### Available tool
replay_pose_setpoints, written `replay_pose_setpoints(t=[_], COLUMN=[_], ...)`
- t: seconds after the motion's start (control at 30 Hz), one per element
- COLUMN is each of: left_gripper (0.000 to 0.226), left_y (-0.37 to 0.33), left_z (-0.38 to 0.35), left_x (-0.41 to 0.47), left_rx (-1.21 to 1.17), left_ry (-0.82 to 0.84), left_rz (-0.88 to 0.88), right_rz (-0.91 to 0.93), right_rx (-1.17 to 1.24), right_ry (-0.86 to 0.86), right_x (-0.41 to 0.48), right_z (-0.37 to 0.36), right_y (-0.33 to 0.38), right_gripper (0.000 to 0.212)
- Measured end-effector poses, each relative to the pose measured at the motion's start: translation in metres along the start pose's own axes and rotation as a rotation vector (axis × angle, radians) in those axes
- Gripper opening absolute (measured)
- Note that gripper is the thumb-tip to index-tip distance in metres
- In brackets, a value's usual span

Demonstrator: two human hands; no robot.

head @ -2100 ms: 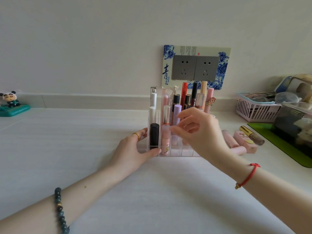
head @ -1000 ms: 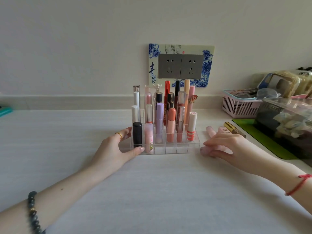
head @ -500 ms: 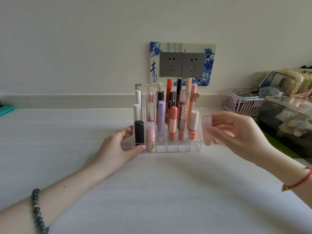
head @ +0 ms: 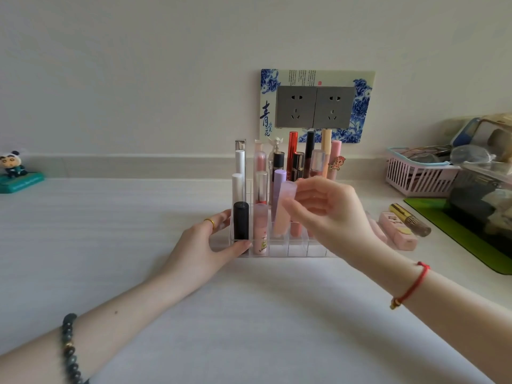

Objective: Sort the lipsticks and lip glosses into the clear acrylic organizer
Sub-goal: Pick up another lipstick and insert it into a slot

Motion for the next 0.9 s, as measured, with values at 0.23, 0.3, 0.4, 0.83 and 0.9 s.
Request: replay_pose_setpoints(t=[0.23,0.3,0.4,0.83,0.9], left_gripper=[0.066,0.066,0.066,0.064,0.065], left_y=[-0.001,-0.003,-0.003,-0.003,-0.003], left_z=[0.0,0.0,0.0,0.001,0.0], left_x=[0.0,0.0,-0.001,-0.001,0.0], left_rx=[0.007,0.007,0.007,0.002,0.001], left_ry=[0.004,0.001,-0.002,-0.006,-0.004], left_rz=[-0.014,-0.022,-0.025,-0.033,-0.034], right_rz=[-0.033,-0.03,-0.02,-0.035,-0.04], right_rx=[-0.068,-0.106,-0.155,-0.2,-0.209], right_ry=[0.053,0.057,0.052,0.038,0.04], right_x=[-0.012,-0.015,-0.017,-0.02,-0.02], right_z=[-0.011,-0.013,-0.013,-0.013,-0.013], right_y=[-0.015,-0.017,-0.016,-0.019,-0.02], right_gripper=[0.012,0.009,0.009,0.011,0.013])
Point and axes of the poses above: each hand's wrist, its own x-axis towards the middle knuckle, its own z-axis out of the back of the hand, y = z × x, the point moved 10 cm from there along x, towards the middle knuckle, and after that the axes turned 12 degrees about z, right-handed, at the moved point
